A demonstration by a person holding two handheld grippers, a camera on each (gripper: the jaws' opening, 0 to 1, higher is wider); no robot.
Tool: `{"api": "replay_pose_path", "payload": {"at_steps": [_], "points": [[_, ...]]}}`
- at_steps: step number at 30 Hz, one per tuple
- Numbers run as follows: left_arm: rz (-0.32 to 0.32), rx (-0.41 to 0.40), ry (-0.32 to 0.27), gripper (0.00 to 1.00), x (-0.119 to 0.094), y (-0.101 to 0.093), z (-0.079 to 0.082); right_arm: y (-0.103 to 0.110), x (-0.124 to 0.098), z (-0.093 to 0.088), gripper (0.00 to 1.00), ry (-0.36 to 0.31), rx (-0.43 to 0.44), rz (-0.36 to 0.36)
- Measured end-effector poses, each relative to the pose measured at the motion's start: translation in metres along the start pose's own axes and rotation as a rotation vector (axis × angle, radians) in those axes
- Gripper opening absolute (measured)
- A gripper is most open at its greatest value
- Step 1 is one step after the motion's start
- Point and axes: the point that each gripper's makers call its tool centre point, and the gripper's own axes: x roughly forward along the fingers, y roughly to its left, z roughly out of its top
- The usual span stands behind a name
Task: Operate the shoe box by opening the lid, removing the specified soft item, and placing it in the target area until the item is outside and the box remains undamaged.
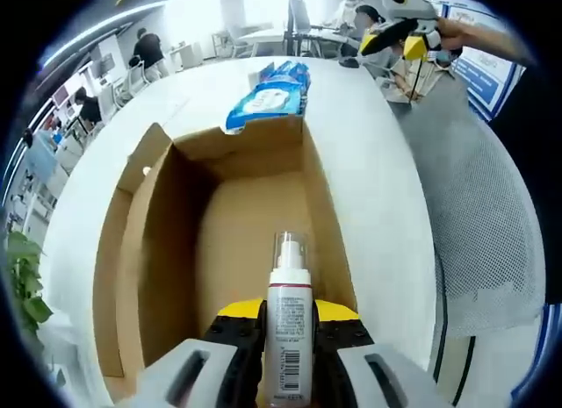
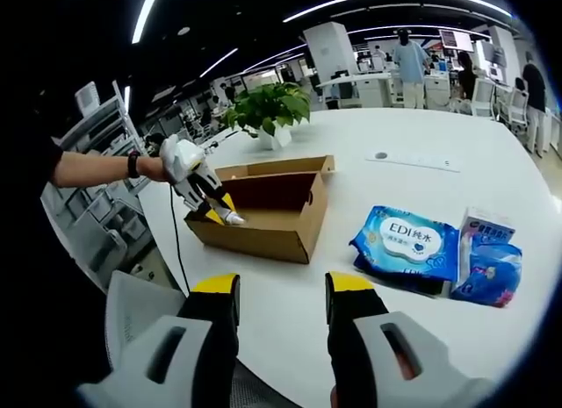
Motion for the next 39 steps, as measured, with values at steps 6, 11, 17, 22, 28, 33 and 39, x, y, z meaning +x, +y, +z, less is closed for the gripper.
{"api": "replay_pose_path", "payload": {"at_steps": [6, 11, 17, 22, 28, 33, 39], "points": [[-0.007, 0.067, -0.047, 0.2, -0.01, -0.008, 0.037, 0.0, 0.002, 0.002, 0.36, 0.0, -0.02, 0.006], [-0.027, 0.129, -0.084, 0.2, -0.015, -0.018, 0.068, 0.002, 0.006, 0.006, 0.36, 0.002, -0.049, 0.012], [-0.049, 0.182, -0.143, 0.2, -0.021, -0.03, 0.102, 0.008, 0.01, 0.011, 0.36, 0.002, -0.094, 0.029], [-0.086, 0.198, -0.209, 0.2, -0.027, -0.043, 0.13, 0.017, 0.013, 0.021, 0.34, -0.022, -0.12, 0.048], [-0.115, 0.229, -0.249, 0.2, -0.031, -0.054, 0.15, 0.027, 0.017, 0.037, 0.33, -0.053, -0.188, 0.078], [-0.141, 0.247, -0.274, 0.2, -0.035, -0.061, 0.163, 0.035, 0.02, 0.048, 0.34, -0.064, -0.268, 0.104], [-0.165, 0.257, -0.303, 0.2, -0.041, -0.069, 0.174, 0.041, 0.024, 0.048, 0.37, -0.045, -0.358, 0.13]]}}
